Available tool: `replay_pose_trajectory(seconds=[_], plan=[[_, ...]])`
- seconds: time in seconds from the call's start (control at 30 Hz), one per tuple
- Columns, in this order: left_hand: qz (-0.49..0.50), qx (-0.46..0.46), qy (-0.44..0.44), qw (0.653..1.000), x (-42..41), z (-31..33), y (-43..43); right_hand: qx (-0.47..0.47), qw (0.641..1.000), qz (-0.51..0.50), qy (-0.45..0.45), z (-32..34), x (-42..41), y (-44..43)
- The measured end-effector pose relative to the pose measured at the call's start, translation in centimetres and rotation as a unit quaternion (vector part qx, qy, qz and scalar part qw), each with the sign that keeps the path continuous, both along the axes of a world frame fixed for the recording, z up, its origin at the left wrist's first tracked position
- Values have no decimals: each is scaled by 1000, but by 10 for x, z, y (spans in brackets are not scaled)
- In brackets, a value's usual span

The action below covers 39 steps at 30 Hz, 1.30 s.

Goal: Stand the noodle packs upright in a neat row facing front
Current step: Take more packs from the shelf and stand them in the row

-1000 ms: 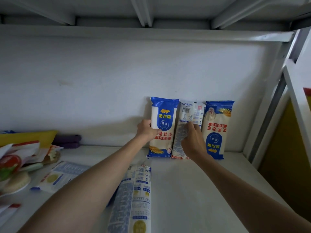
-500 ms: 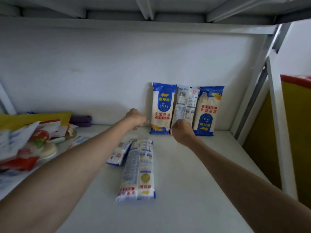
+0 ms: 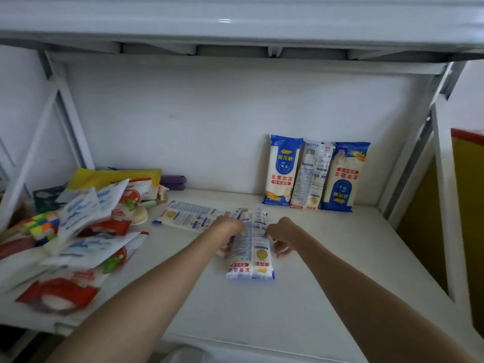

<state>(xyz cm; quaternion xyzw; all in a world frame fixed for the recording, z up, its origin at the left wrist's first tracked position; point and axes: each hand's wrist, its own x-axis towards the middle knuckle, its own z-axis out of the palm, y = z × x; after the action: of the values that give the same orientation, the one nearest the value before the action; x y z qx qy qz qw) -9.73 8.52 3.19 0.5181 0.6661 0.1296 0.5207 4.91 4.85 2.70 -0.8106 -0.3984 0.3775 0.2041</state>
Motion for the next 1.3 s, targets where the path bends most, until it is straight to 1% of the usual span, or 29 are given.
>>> replay_pose_trajectory(seconds=[0.07,0.23,0.33,0.47,0.53,0.63,0.77,0.9,0.97,1.13,1.3], plan=[[9,-37,-15,999,-1,-3,-3,-38,999,5,22,1,-1,0],[22,-42,-42,998,4,-5,4,-69,995,27,70,2,1,4],[15,-42,-20,999,8,-8,10,-66,995,31,74,-3,2,11],[-45,-34,67,996,12,-15,14,-53,995,15,83,-8,8,10],[-53,-33,65,996,14,-16,13,-44,995,15,83,-5,10,5],[-62,0,64,996,16,-17,7,-19,997,7,75,-1,11,-2],[-43,29,21,998,17,-11,1,18,998,-18,58,5,11,-10],[-8,35,-66,997,17,2,8,51,997,-32,50,11,15,-4],[1,47,-88,995,19,10,14,68,995,-33,58,17,18,4],[38,107,-101,988,26,24,38,156,984,-37,73,29,25,31],[88,168,-114,975,32,31,79,218,975,-36,35,37,31,69]])
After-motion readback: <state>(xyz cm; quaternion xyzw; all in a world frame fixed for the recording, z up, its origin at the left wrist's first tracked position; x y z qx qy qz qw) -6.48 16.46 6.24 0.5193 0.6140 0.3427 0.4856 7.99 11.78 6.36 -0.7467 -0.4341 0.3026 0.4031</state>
